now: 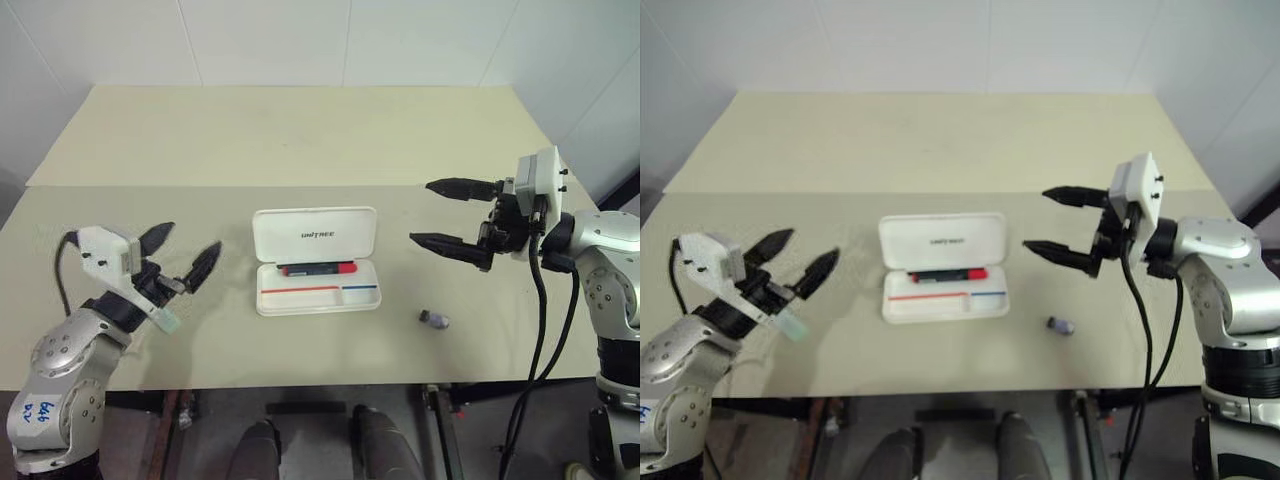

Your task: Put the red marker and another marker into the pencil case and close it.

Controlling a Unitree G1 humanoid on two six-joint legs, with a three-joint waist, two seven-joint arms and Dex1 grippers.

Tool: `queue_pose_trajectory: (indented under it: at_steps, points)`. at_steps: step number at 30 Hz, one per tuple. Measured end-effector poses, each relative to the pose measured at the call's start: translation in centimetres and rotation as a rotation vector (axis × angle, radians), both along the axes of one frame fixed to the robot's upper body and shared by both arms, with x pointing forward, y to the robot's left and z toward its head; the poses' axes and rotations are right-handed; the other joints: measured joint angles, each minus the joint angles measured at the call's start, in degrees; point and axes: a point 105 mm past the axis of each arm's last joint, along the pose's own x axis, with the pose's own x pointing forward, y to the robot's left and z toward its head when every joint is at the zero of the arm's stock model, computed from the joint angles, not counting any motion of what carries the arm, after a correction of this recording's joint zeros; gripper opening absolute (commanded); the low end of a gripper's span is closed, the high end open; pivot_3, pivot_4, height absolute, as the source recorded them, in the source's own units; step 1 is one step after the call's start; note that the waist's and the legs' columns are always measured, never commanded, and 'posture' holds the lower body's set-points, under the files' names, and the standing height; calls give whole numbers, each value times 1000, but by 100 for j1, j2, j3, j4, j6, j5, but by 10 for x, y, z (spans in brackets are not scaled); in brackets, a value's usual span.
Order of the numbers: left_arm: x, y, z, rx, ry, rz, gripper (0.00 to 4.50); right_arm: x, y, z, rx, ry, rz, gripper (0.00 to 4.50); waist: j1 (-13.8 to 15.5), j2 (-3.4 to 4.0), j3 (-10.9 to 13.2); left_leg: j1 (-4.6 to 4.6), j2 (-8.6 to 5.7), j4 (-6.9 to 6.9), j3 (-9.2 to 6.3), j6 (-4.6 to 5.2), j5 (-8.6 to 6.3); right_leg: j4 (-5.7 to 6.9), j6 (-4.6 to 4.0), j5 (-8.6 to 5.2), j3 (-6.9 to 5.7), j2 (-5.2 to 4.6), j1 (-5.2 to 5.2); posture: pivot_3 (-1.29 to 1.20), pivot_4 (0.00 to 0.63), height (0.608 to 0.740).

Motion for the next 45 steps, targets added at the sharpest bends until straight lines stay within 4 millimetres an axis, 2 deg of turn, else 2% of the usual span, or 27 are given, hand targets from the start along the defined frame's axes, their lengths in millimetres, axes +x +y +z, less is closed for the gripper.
queue_pose_trajectory:
  at_steps: [3,6,9,11,15,21,27,35,42,45]
  points:
    - [-4,15,-16,-114,66,284,4500,11,-15,-10,-19,5,-56,4471,8,-8,-2,-3,-2,9,-1,1,0,-4,20,15,1,1,3,0,150,740]
    - [-15,21,-29,-226,134,464,4500,13,-16,-15,-39,8,-51,4471,6,-9,-1,-2,-2,7,-3,0,1,0,46,29,2,3,1,0,150,740]
    - [-27,21,-37,-241,198,553,4500,13,-9,-11,-49,-1,-16,4471,-15,-11,-1,-2,-2,7,-3,-1,1,-2,34,22,2,5,0,0,150,740]
    - [-33,19,-41,-244,232,587,4500,13,-4,-8,-52,-8,8,4471,-4,-12,-1,-3,-2,9,-3,-2,2,-4,-10,-1,2,4,0,0,150,740]
    - [-48,17,-64,-250,380,678,4500,12,6,-4,-65,-17,65,4471,-3,-16,1,-7,-5,11,-3,-1,1,-14,-20,-6,3,4,1,0,150,740]
    - [-59,15,-77,-265,460,708,4500,12,10,3,-73,-33,90,4471,3,-20,-1,-11,-5,10,-2,-2,1,-27,-22,-6,3,3,2,0,150,740]
    - [-58,21,-83,-264,480,709,4500,9,16,6,-57,-37,113,4471,2,-20,-1,-12,-5,8,-2,-3,1,-30,-22,-6,3,3,1,0,150,740]
    - [-39,19,-90,-271,506,649,4500,-1,28,16,-45,-76,143,4471,3,-23,-2,-12,-5,8,-2,-3,0,-33,-23,-6,3,3,1,0,150,740]
    - [-26,18,-85,-258,495,614,4500,-3,28,14,-30,-71,125,4471,4,-25,-2,-14,-5,1,-3,-3,0,-34,-22,-6,3,3,0,0,150,740]
    - [-24,15,-89,-259,519,599,3883,-5,30,17,-26,-83,125,4500,5,-24,-2,-13,-5,-2,-3,-3,0,-33,-22,-6,2,3,-3,0,150,740]
